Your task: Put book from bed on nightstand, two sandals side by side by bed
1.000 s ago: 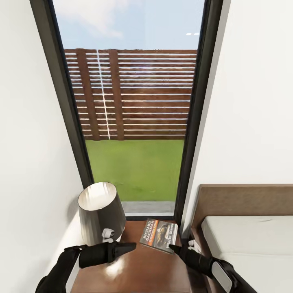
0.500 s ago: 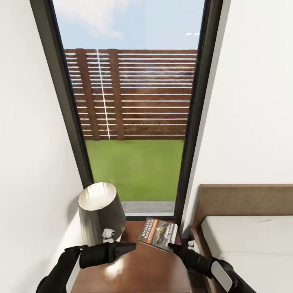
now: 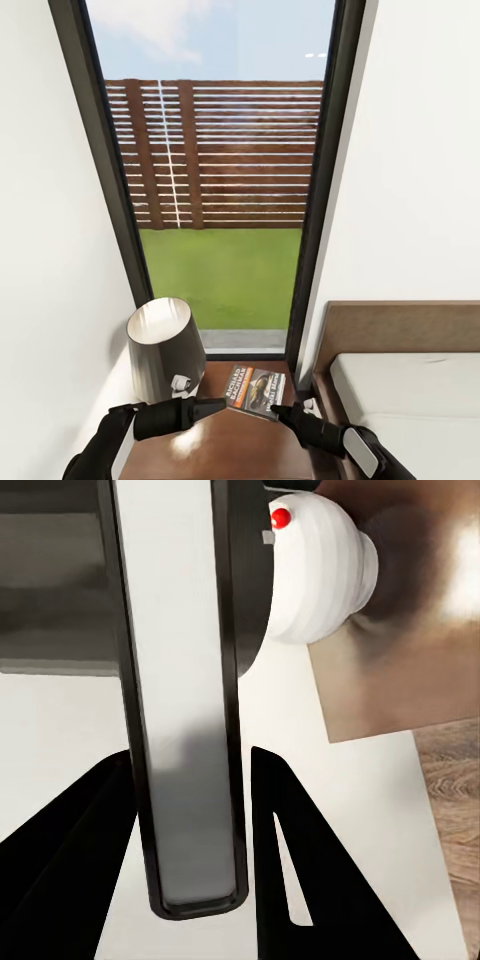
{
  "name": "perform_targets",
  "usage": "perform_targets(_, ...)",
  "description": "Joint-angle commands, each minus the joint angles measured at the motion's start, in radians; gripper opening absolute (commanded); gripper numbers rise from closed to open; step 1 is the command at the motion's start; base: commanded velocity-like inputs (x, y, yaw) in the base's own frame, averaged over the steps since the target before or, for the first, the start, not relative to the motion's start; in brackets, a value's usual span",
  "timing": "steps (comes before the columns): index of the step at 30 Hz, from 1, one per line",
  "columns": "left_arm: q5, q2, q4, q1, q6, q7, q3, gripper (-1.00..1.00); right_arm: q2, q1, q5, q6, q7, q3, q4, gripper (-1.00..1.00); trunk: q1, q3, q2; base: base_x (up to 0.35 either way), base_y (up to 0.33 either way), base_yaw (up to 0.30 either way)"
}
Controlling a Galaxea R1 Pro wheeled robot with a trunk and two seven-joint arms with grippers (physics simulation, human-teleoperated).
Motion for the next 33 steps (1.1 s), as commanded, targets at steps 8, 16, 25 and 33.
perform_targets(8,-0.003,-0.001,0.0,-0.001,0.011,-0.003,0.002,1.0,0.011,-0.001,-0.009,0.004,-0.002,0.005,0.0,-1.0,0.031,-0.027,-0.058,0.0,0.0,0.0)
perform_targets(16,-0.002,-0.001,0.0,-0.001,0.012,-0.003,0.001,1.0,0.012,-0.001,-0.008,0.004,-0.002,0.006,0.0,-1.0,0.062,-0.052,-0.114,0.0,0.0,0.0)
perform_targets(25,-0.002,-0.001,0.021,-0.001,0.01,-0.003,0.001,1.0,0.012,-0.001,-0.009,0.003,-0.003,0.005,0.0,-1.0,0.096,-0.08,-0.177,0.0,0.0,0.0)
perform_targets(33,-0.003,-0.008,0.024,-0.001,0.01,-0.002,0.001,1.0,0.011,-0.001,-0.009,0.004,-0.002,0.005,0.0,-1.0,0.127,-0.105,-0.233,0.0,0.0,0.0)
